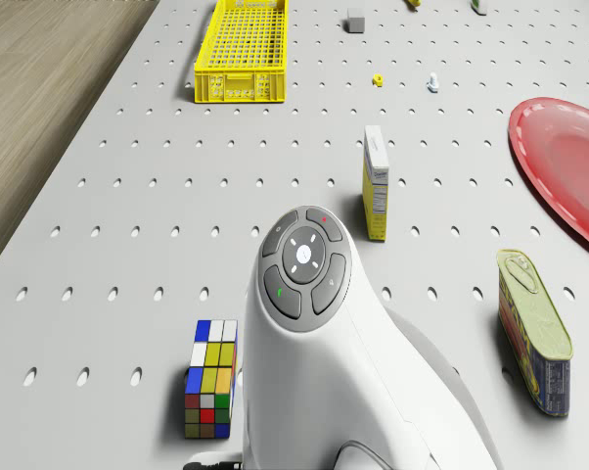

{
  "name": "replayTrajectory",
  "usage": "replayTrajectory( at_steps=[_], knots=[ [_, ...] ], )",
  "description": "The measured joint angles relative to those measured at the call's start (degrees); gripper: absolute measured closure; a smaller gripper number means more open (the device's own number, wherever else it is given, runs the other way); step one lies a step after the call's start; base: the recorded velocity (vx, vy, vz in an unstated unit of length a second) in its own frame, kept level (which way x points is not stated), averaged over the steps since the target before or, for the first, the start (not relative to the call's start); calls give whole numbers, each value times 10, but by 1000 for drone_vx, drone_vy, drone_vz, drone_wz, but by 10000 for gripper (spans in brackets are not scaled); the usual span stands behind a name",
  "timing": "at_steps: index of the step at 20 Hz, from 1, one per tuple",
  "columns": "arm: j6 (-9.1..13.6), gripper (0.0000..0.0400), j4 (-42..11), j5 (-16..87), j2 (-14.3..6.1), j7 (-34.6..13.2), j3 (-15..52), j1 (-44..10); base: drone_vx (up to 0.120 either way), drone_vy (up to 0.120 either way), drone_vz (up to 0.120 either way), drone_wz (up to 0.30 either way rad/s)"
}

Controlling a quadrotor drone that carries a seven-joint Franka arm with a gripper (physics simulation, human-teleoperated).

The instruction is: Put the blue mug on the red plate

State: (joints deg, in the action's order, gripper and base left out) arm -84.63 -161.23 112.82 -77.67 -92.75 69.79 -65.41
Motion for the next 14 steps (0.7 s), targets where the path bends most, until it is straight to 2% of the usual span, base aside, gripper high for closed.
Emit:
replayTrajectory(
  at_steps=[8, 13, 14],
  knots=[
    [-8, 300, 0, -6, -9, -3, 3, -4, 120, -120, 115, 0],
    [-13, 300, 1, -8, -15, -5, 4, -6, 120, -120, 0, 0],
    [-14, 300, 1, -9, -16, -5, 4, -6, 120, -120, 120, 0]
  ],
)
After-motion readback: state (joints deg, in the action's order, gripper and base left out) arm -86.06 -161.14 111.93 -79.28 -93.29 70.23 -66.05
